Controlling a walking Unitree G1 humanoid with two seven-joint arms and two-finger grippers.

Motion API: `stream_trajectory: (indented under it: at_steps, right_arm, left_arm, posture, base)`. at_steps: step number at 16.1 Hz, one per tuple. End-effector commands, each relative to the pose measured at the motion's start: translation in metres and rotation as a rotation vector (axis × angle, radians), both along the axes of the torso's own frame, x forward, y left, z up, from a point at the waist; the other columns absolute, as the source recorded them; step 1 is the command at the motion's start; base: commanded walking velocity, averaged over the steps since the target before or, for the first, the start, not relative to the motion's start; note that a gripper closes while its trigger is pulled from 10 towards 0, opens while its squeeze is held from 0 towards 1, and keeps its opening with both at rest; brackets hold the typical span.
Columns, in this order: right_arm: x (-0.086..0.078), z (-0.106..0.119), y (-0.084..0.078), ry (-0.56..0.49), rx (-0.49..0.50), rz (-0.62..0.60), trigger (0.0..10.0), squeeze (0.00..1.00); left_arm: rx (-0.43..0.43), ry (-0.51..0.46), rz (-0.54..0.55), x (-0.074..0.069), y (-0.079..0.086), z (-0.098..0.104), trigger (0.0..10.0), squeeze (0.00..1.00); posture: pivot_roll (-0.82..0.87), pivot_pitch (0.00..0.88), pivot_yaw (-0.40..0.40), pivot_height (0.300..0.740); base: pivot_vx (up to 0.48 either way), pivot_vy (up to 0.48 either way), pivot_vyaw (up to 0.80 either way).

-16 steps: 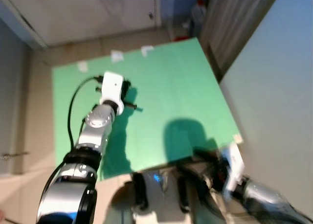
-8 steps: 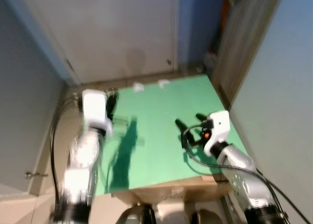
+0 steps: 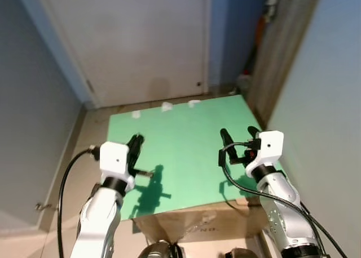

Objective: Hang keys on a hook

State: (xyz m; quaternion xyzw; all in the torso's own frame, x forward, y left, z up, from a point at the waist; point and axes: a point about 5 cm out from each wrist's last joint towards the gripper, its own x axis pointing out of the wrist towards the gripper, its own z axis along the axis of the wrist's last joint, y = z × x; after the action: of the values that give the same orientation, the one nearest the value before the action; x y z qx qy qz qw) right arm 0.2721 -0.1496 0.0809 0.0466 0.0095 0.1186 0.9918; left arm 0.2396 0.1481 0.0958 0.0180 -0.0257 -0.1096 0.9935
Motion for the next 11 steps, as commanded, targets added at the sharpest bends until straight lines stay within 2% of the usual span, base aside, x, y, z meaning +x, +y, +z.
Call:
stream_trajectory:
  at_steps: [1, 4, 6, 11]
  right_arm:
    - [0.0, 0.0, 0.003, -0.01, -0.008, 0.005, 10.0, 0.0]
    - [-0.003, -0.004, 0.004, -0.001, -0.007, 0.008, 10.0, 0.0]
    - [-0.004, -0.006, 0.003, 0.008, -0.004, 0.017, 10.0, 0.0]
    - [-0.005, -0.01, 0.008, 0.031, 0.013, 0.052, 10.0, 0.0]
  left_arm:
    - [0.023, -0.003, -0.008, 0.002, -0.001, 0.003, 0.0, 0.0]
    - [-0.01, 0.029, -0.035, 0.005, -0.006, -0.002, 0.0, 0.0]
    - [-0.082, 0.088, -0.02, 0.007, -0.007, -0.007, 0.0, 0.0]
    - [-0.023, 0.071, -0.033, 0.008, -0.013, -0.008, 0.0, 0.0]
  posture:
    - [-0.17, 0.0, 0.137, 0.74]
    - [-0.17, 0.0, 0.142, 0.74]
    - [-0.17, 0.0, 0.144, 0.74]
    - [-0.18, 0.0, 0.14, 0.74]
  base:
    - [0.0, 0.0, 0.0]
    - [0.0, 0.0, 0.0]
    - [0.0, 0.0, 0.0]
    - [0.0, 0.0, 0.0]
